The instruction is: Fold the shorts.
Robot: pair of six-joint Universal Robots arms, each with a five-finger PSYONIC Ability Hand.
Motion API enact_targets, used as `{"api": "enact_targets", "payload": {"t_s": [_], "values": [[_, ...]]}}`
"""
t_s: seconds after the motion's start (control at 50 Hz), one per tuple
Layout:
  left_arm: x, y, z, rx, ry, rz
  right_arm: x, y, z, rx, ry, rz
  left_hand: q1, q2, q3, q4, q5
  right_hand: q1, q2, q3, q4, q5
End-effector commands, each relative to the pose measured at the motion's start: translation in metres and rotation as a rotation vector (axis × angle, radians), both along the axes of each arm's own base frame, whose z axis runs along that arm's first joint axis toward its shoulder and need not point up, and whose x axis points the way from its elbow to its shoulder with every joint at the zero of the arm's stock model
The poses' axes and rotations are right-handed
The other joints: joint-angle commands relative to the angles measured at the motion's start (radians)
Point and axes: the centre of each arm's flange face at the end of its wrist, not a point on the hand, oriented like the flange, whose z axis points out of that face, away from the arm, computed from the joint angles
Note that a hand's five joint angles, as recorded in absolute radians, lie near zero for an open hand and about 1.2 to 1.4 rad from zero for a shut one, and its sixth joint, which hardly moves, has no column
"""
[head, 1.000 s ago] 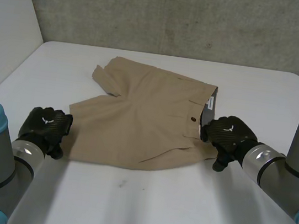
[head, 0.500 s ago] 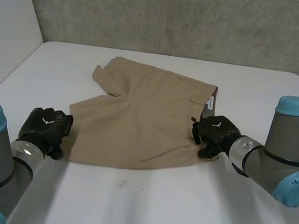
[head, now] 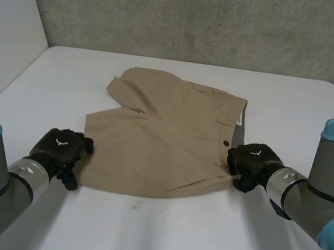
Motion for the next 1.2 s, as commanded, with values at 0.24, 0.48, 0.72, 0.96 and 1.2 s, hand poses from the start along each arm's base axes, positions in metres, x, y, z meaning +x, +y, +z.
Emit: {"api": "enact_targets", "payload": {"t_s": [0.24, 0.48, 0.72, 0.96, 1.2], "values": [[0.002, 0.001, -0.015, 0.040, -0.017, 0.012, 0.000, 0.002, 0.002, -0.010, 0.027, -0.002, 0.944, 0.943, 0.935, 0.952, 0.957, 0.480, 0.217, 0.219, 0.206, 0.254], [0.002, 0.032, 0.023, -0.039, 0.004, -0.020, -0.010, 0.032, 0.015, -0.008, 0.192, 0.102, 0.944, 0.943, 0.935, 0.952, 0.957, 0.480, 0.217, 0.219, 0.206, 0.254], [0.017, 0.097, 0.049, 0.163, -0.083, -0.077, -0.046, 0.107, 0.035, 0.145, 0.462, 0.303, 0.944, 0.943, 0.935, 0.952, 0.957, 0.480, 0.217, 0.219, 0.206, 0.254], [0.000, 0.056, 0.051, 0.074, -0.161, -0.206, -0.054, 0.079, 0.053, 0.022, 0.411, 0.250, 0.944, 0.943, 0.935, 0.952, 0.957, 0.480, 0.217, 0.219, 0.206, 0.254], [-0.092, -0.085, 0.056, -0.357, -0.098, -0.171, -0.034, -0.024, 0.044, -0.164, 0.301, -0.049, 0.944, 0.943, 0.935, 0.952, 0.957, 0.480, 0.217, 0.219, 0.206, 0.254]]}}
